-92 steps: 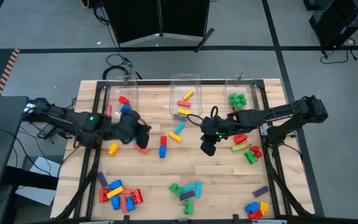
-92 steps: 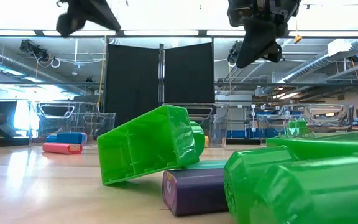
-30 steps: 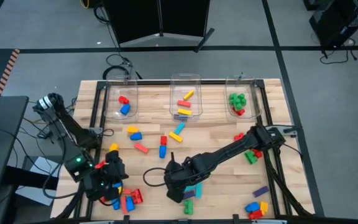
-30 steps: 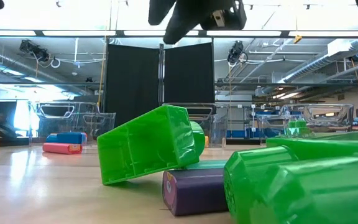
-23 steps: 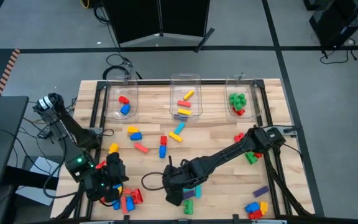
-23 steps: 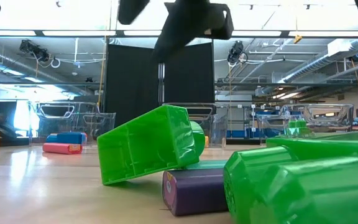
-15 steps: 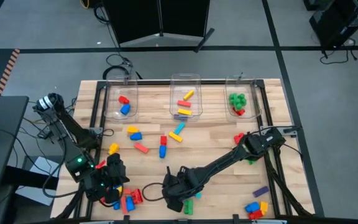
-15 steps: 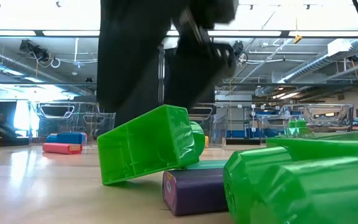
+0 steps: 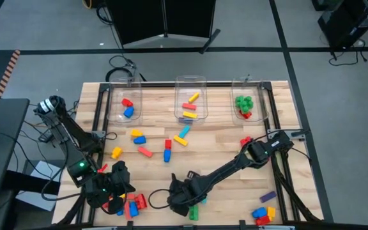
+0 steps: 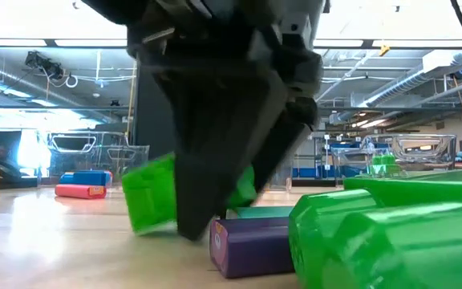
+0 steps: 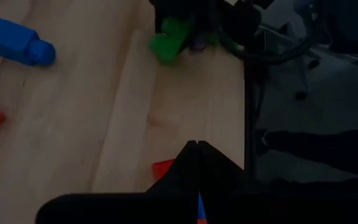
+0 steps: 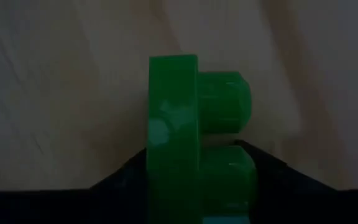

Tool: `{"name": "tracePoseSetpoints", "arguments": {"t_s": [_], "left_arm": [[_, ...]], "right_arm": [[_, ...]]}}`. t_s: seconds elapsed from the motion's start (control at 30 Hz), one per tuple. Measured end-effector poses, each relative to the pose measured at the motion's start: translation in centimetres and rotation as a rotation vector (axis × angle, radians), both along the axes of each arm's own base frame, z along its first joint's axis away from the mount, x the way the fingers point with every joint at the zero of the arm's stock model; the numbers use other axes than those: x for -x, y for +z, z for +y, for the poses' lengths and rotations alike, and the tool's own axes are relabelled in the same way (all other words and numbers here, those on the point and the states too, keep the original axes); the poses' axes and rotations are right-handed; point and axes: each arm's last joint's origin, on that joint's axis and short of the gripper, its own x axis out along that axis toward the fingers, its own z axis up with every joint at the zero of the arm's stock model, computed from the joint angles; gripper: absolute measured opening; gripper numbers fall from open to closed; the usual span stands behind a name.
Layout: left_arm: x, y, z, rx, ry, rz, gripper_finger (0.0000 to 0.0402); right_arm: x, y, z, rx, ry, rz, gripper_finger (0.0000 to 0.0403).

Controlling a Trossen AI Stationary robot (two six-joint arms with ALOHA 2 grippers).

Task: Sort blocks by size
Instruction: Put the green 2 stud game piece into the right transparent bin

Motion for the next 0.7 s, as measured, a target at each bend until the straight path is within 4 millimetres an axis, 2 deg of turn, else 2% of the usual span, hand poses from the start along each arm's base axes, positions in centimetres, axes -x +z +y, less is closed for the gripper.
{"name": "tracePoseSetpoints", "arguments": {"t_s": [0.23, 0.3, 0.53, 0.7], "left_arm": [[0.0, 0.1, -0.1, 0.007, 0.001, -0.007, 0.0007], [-0.1, 0.1, -0.1, 0.012, 0.001, -0.010, 0.0007], [-0.3, 0.3, -0.3, 0.046, 0.004, -0.032, 0.0007], [-0.9, 0.3, 0.1, 0.045, 0.037, -0.038, 0.0005]], "right_arm": [[-0.3, 2.3, -2.0, 0.028, 0.035, -0.025, 0.0181], [-0.1, 3.6, -2.5, 0.042, 0.059, -0.027, 0.0181], [2.2, 10.8, -5.3, 0.225, 0.108, -0.097, 0.0181], [5.3, 17.1, -8.6, 0.311, 0.109, -0.197, 0.0181]]}}
